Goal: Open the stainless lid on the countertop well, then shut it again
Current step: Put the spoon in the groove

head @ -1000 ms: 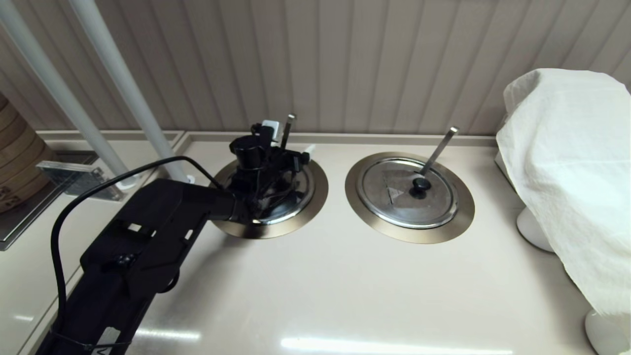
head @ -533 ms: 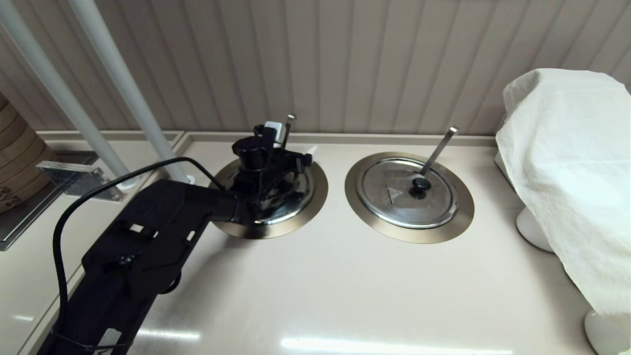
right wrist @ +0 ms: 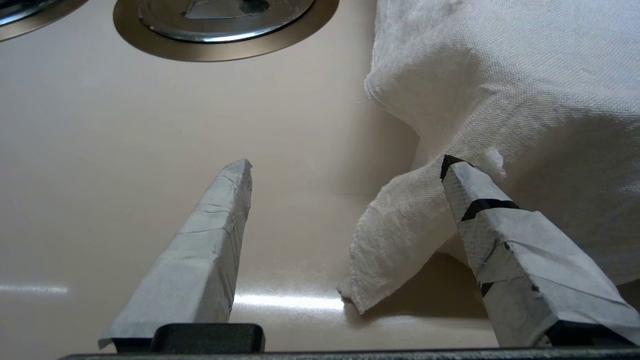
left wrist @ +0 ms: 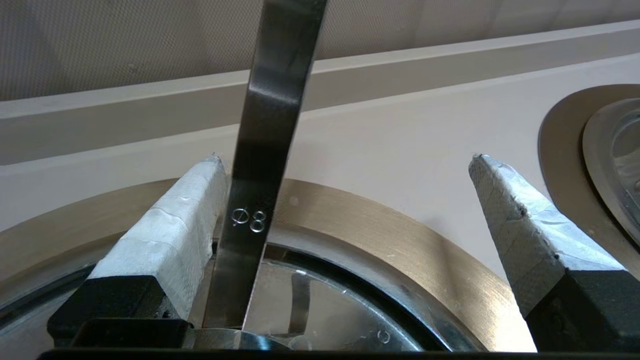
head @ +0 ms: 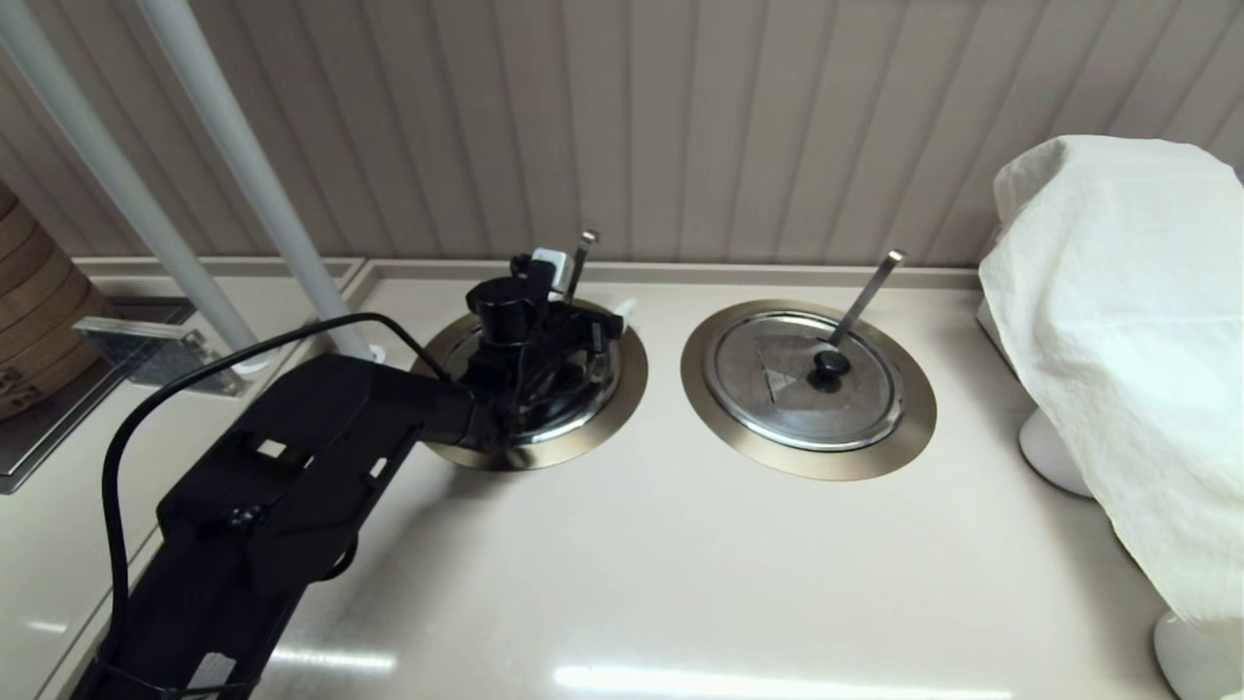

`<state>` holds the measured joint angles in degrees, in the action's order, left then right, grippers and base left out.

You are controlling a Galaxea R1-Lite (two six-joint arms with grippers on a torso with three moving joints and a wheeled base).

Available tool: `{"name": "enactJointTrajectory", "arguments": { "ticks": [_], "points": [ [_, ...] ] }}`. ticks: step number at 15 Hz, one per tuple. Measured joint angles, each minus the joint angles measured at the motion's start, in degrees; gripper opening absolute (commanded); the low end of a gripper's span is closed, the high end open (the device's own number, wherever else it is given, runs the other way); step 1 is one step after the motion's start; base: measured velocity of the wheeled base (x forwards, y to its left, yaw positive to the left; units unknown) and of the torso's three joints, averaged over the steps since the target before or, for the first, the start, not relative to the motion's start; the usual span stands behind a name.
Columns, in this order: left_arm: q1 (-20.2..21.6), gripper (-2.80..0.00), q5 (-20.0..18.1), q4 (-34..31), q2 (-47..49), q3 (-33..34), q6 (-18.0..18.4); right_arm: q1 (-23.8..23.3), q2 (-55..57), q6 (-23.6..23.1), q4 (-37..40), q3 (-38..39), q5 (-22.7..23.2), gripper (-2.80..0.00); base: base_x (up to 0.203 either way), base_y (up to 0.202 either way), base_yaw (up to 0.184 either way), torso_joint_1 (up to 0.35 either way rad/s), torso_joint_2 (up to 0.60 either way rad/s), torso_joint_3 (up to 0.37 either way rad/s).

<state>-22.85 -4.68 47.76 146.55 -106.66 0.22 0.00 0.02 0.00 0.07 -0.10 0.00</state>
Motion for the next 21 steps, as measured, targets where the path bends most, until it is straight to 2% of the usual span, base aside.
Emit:
{"name": "enactJointTrajectory", "arguments": {
  "ticks": [11,21],
  "points": [
    [0.0,0.0,-0.11,-0.07,-0.7,0.81,0.28,0.0,0.0,0.0,-0.04,0.0,0.0,0.0,0.0,0.0,0.0,0.0,0.0,0.0],
    [-1.84,0.0,0.06,1.44,-0.68,1.94,1.62,0.0,0.0,-0.02,-0.04,0.0,0.0,0.0,0.0,0.0,0.0,0.0,0.0,0.0]
  ]
}}
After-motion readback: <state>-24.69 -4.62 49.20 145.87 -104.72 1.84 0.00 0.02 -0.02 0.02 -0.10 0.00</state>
